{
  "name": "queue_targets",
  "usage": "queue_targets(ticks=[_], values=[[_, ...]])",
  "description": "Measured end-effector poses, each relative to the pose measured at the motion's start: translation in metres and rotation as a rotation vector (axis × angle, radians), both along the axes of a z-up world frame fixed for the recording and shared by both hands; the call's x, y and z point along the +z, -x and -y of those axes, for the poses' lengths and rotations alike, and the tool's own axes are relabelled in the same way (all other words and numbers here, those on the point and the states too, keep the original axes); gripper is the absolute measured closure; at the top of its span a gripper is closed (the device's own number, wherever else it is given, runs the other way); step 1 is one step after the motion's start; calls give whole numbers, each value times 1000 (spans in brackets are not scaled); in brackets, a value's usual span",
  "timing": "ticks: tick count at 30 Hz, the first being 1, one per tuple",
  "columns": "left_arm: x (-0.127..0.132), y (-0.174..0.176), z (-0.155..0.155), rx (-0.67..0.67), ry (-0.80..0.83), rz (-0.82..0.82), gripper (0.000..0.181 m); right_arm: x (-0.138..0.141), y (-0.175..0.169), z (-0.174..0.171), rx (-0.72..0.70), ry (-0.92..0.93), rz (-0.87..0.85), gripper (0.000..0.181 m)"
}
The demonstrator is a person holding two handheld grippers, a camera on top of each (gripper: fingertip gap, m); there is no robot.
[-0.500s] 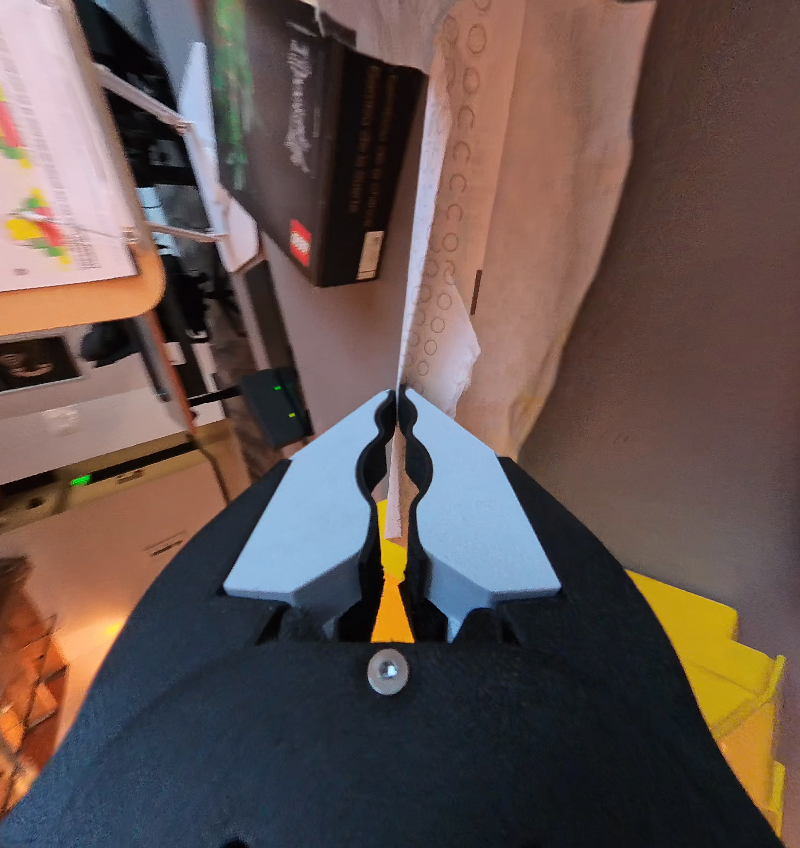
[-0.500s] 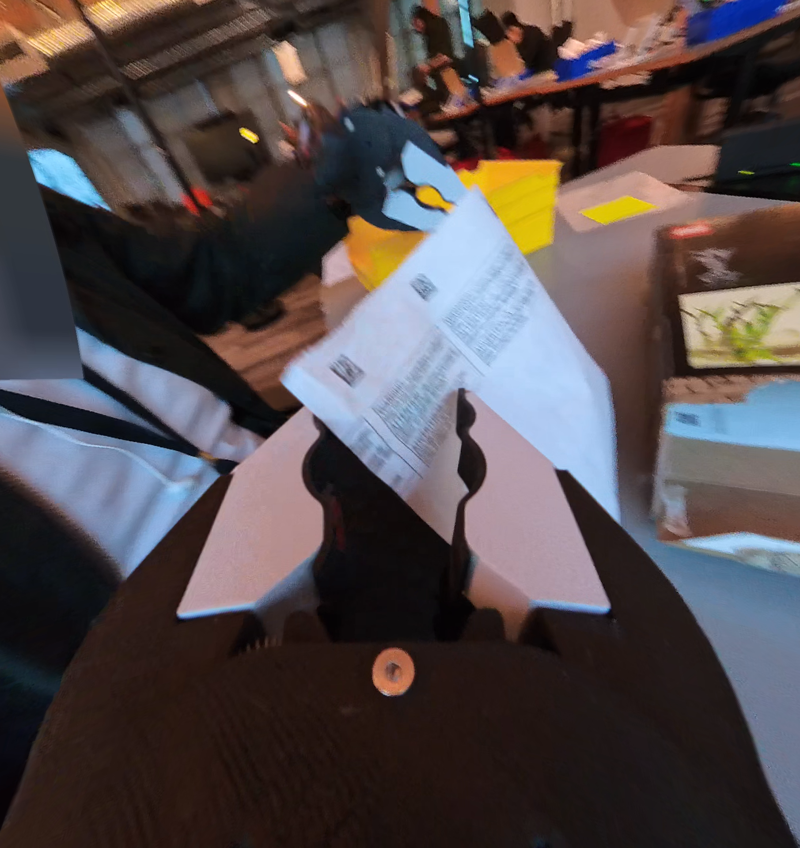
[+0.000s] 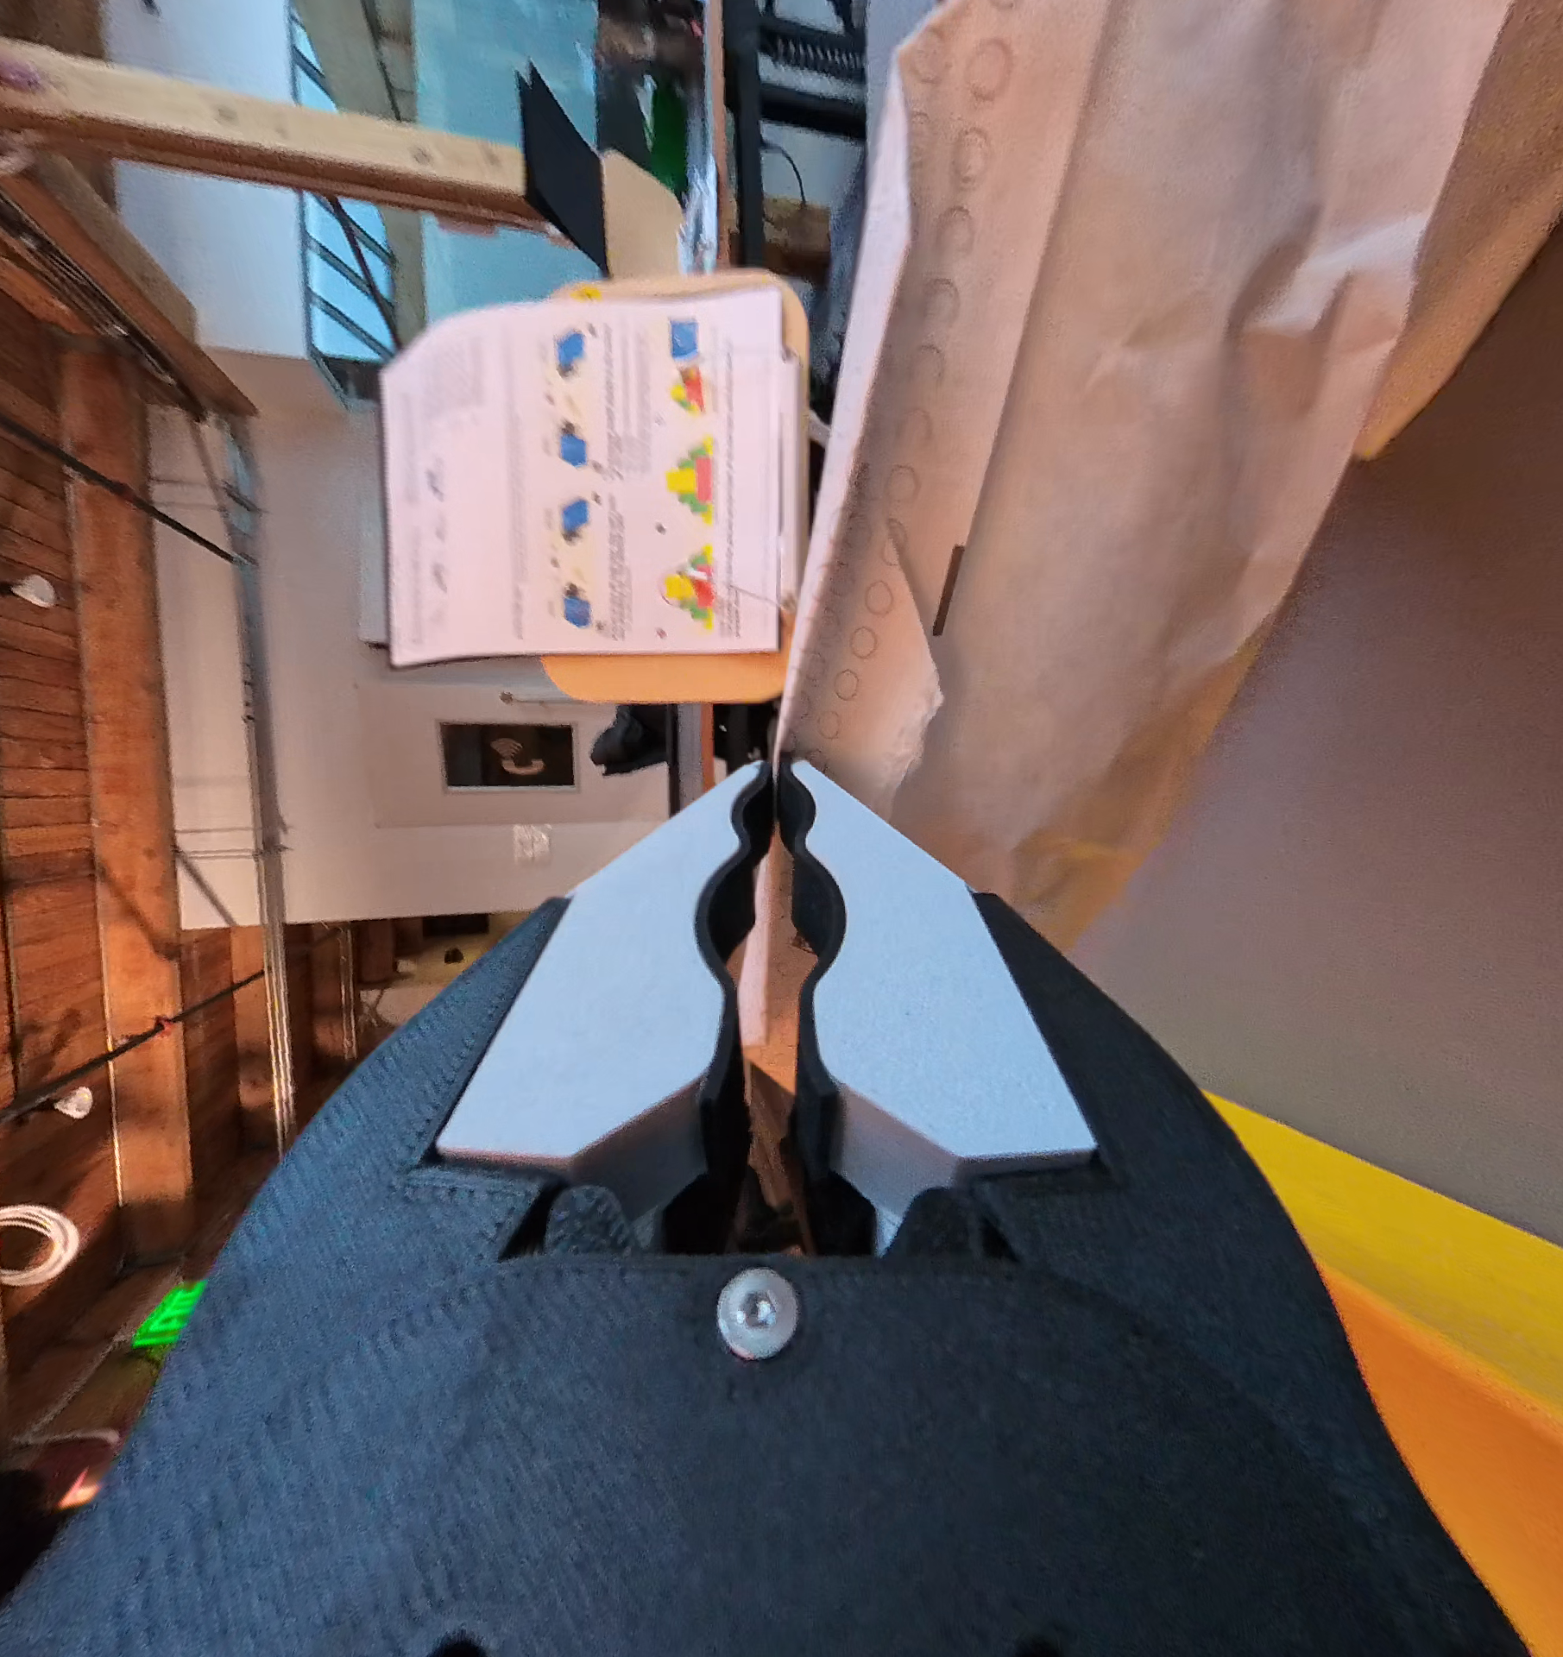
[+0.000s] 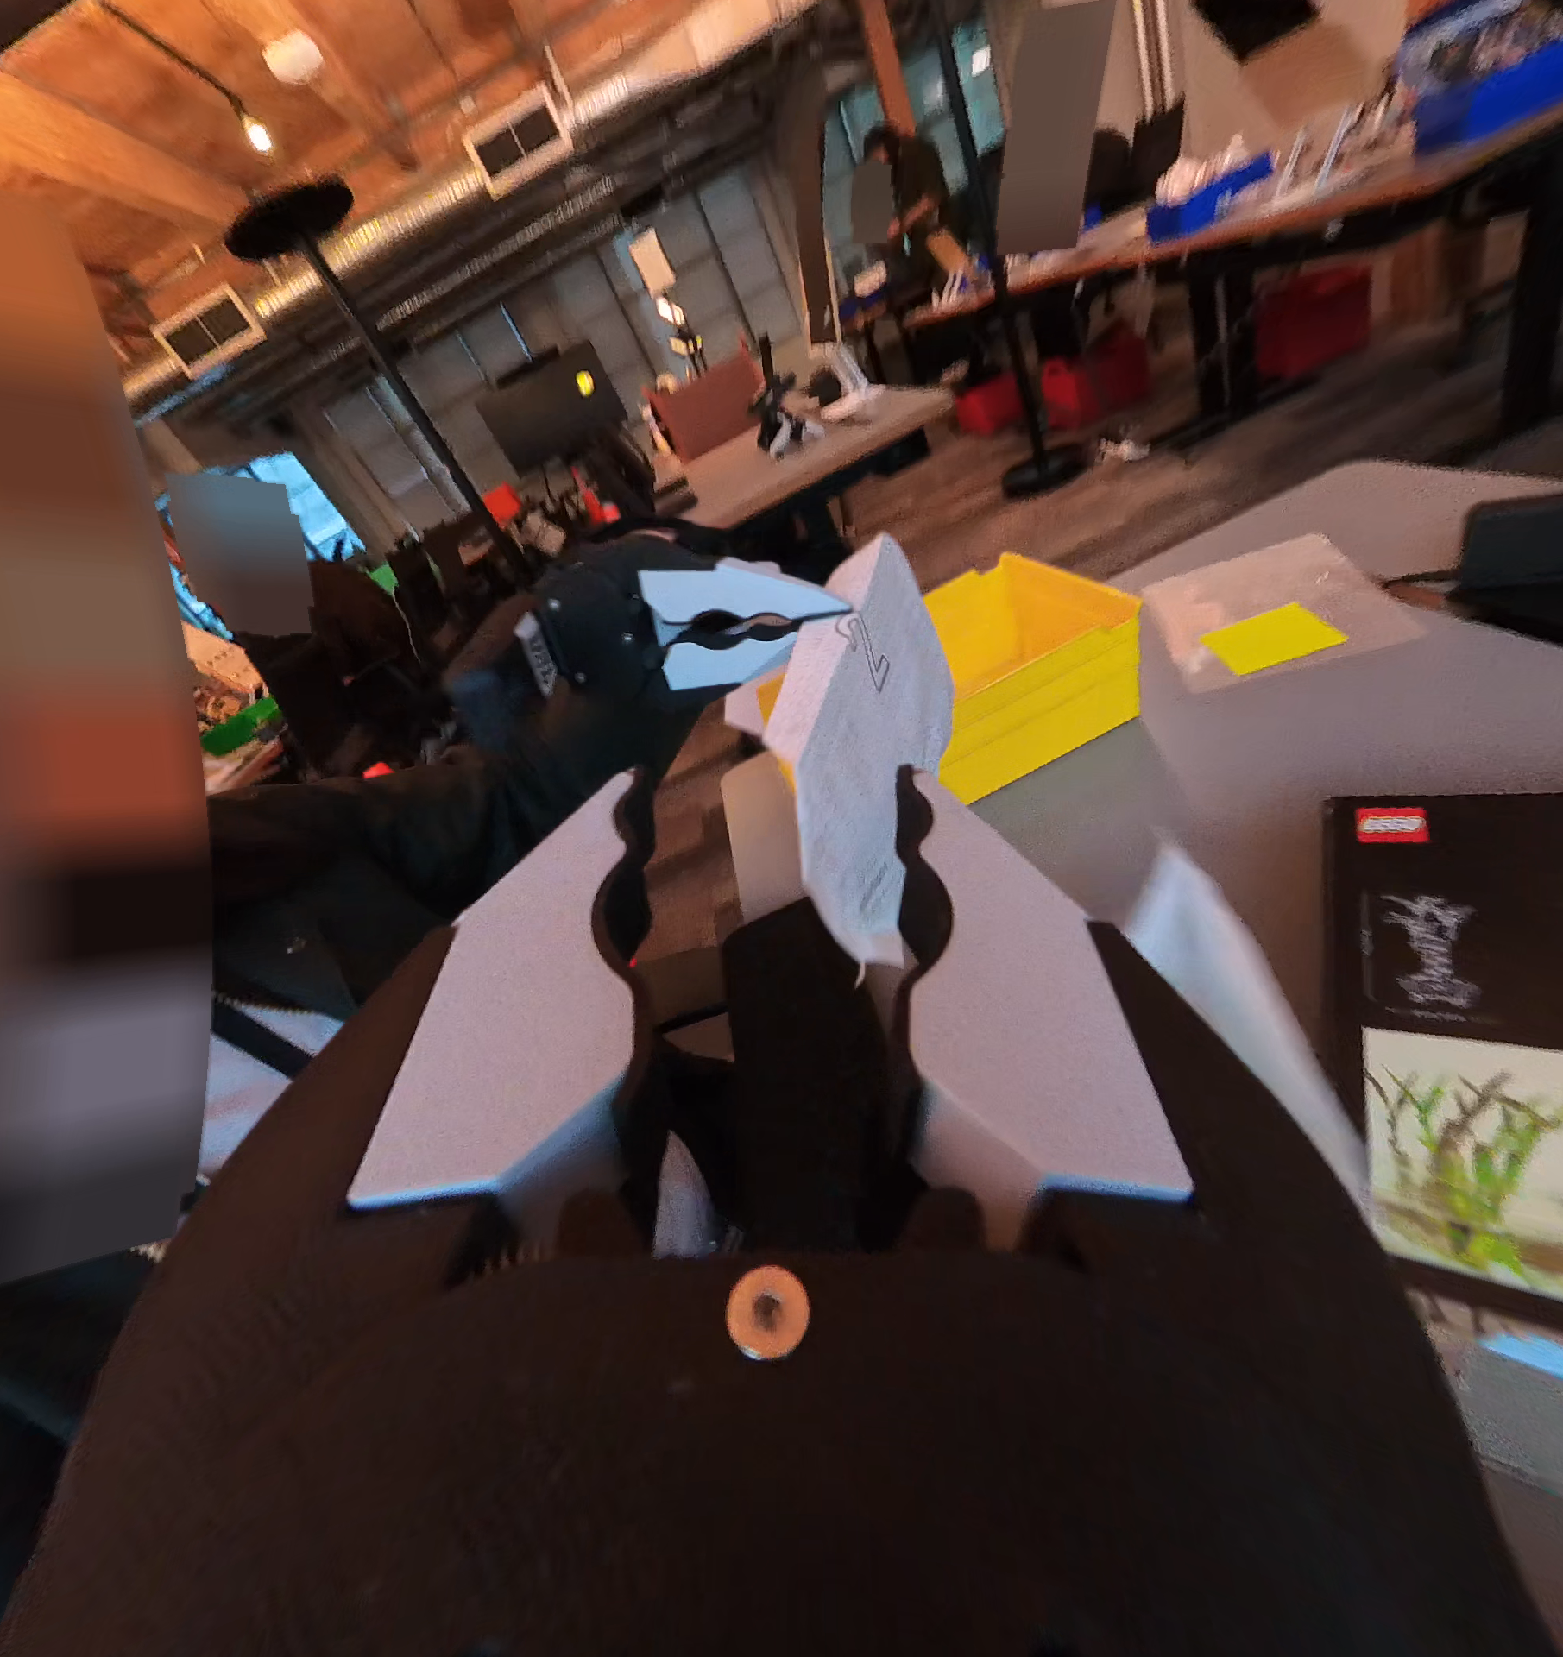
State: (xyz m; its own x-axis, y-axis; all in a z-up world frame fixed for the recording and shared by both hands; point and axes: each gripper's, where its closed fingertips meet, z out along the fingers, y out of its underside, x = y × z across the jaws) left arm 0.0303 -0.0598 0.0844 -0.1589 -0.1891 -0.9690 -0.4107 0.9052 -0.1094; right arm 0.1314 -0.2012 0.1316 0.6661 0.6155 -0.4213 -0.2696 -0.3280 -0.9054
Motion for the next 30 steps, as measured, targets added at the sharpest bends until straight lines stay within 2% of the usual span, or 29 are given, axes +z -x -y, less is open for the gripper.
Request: queue_targets(ticks=[4, 8, 13, 19, 22, 24, 25, 27, 30], values=[[31, -7, 29, -70, -72, 67, 181, 16, 48, -45, 62, 159, 56, 140], [39, -17, 51, -117, -141, 83, 181, -8, 74, -69, 138, 390, 132, 143], [39, -24, 71, -158, -189, 83, 181, -17, 91, -56, 284, 550, 5, 157], [32, -36, 88, -185, -245, 58, 181, -26, 86, -42, 326, 588, 3, 164], [36, -41, 93, -195, -308, 90, 181, -23, 82, -36, 344, 561, -23, 176], [38, -41, 88, -176, -318, 89, 172, -23, 75, -33, 332, 564, -19, 181], [40, -40, 83, -161, -283, 82, 162, -27, 70, -31, 322, 568, 11, 181], [45, -33, 74, -152, -104, 69, 146, -35, 61, -24, 305, 584, 62, 181], [50, -32, 80, -233, 420, 0, 134, -51, 47, -18, 266, 580, 239, 181]])
